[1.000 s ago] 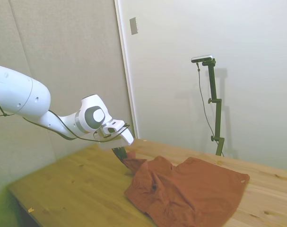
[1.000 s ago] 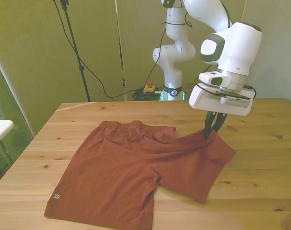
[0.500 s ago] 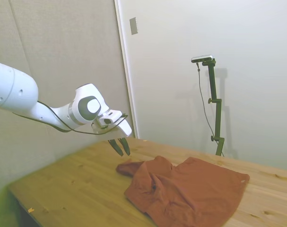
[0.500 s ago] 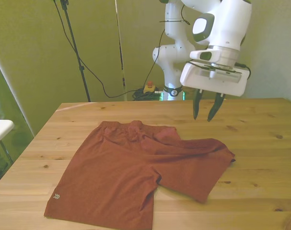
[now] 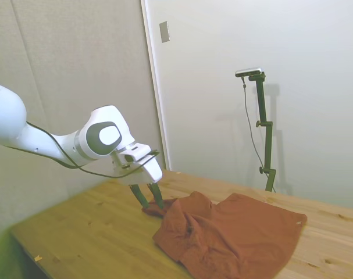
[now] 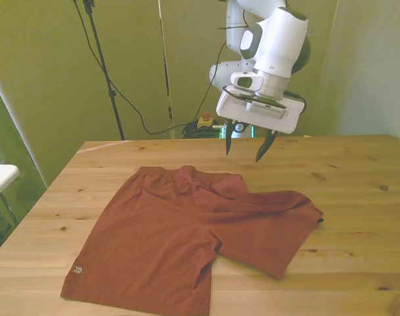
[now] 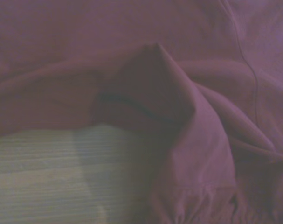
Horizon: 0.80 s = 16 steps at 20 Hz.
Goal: Unfold the shorts
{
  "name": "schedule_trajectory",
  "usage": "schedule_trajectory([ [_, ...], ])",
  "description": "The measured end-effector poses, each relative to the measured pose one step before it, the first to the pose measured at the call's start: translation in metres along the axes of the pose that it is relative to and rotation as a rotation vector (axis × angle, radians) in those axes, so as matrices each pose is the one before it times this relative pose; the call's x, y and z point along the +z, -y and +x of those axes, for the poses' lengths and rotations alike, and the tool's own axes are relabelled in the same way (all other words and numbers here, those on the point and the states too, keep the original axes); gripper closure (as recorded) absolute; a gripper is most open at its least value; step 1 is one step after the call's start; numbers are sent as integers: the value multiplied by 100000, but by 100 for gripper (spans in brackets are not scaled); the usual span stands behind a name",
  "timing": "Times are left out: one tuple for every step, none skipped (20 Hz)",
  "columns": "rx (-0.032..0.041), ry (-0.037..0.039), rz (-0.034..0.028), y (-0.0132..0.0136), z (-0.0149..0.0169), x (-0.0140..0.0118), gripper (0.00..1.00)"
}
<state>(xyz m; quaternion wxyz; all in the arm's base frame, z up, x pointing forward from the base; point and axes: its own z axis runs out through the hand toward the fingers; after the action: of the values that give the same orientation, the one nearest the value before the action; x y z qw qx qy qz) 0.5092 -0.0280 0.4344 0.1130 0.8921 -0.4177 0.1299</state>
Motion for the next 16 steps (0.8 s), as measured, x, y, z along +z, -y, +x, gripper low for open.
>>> schedule_trajectory([
  [501, -613, -905, -213, 206, 428, 0],
  [889, -865, -385, -88, 152, 431, 0],
  [840, -700, -350, -16, 89, 468, 0],
  [1126, -793, -229, 71, 103, 484, 0],
  [855, -409, -117, 121, 57, 505, 0],
  [711, -62, -310, 93, 42, 522, 0],
  [821, -685, -700, 102, 101, 501, 0],
  [733, -474, -385, 163, 120, 392, 0],
  [744, -172, -348, 179, 137, 384, 0],
  [229, 232, -385, 171, 101, 372, 100],
  [176, 274, -373, 172, 87, 340, 100],
  [40, 217, -306, 178, 119, 291, 100],
  [-7, 184, -259, 168, 103, 260, 100],
  [-56, 171, -225, 179, 78, 241, 100],
  [-140, 125, -146, 173, 21, 170, 100],
  [-216, 105, -99, 145, -45, 115, 100],
])
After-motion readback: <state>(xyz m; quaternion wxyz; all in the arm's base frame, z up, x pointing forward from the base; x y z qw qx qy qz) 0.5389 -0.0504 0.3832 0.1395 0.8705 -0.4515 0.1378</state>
